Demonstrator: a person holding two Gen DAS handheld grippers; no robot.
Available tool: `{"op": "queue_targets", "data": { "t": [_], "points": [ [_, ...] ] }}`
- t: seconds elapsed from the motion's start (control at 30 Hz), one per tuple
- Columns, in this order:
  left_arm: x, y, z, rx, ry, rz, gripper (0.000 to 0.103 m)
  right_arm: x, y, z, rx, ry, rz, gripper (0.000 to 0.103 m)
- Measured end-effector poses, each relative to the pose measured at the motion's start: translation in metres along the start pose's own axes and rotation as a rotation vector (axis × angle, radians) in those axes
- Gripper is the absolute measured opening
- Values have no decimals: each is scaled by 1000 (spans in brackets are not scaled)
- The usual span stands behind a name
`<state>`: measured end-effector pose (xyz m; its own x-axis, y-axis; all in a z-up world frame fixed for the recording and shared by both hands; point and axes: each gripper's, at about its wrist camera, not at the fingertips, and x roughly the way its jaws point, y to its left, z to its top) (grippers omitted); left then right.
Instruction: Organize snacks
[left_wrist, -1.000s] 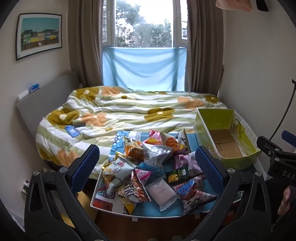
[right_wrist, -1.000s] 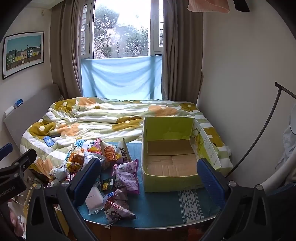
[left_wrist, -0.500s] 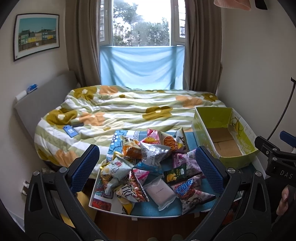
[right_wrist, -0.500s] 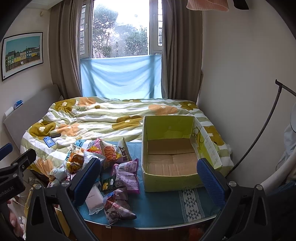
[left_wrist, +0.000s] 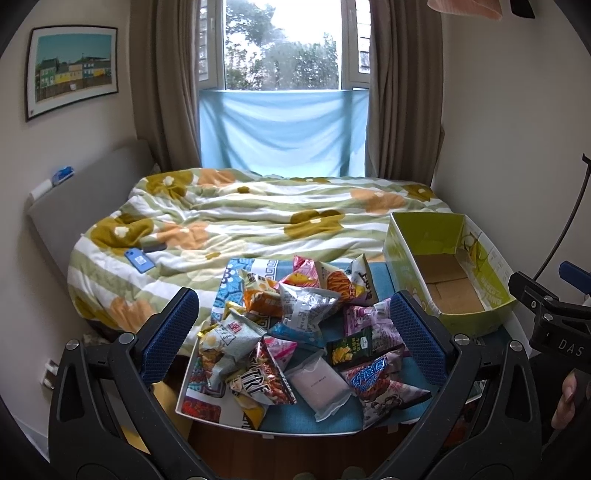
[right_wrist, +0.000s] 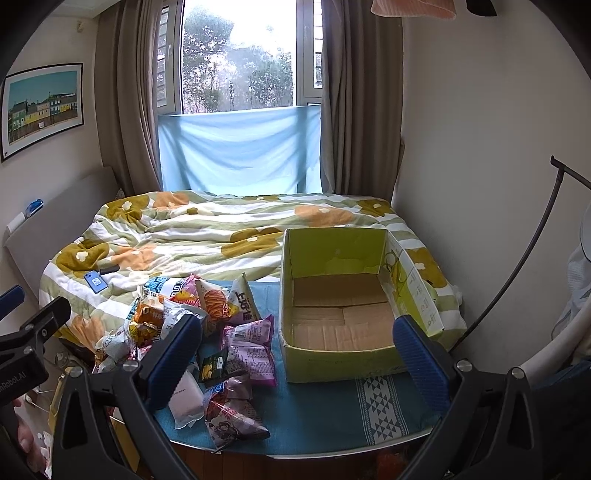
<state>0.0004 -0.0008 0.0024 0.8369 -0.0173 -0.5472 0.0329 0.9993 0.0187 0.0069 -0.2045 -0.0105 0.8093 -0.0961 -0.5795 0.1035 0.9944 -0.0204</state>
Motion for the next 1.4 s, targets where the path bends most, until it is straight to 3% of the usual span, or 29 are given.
{"op": "queue_targets", "data": {
  "t": [1.4],
  "points": [
    [9,4,-3,-8,9,8,103,4,1,0,0,5,2,103]
  ]
}}
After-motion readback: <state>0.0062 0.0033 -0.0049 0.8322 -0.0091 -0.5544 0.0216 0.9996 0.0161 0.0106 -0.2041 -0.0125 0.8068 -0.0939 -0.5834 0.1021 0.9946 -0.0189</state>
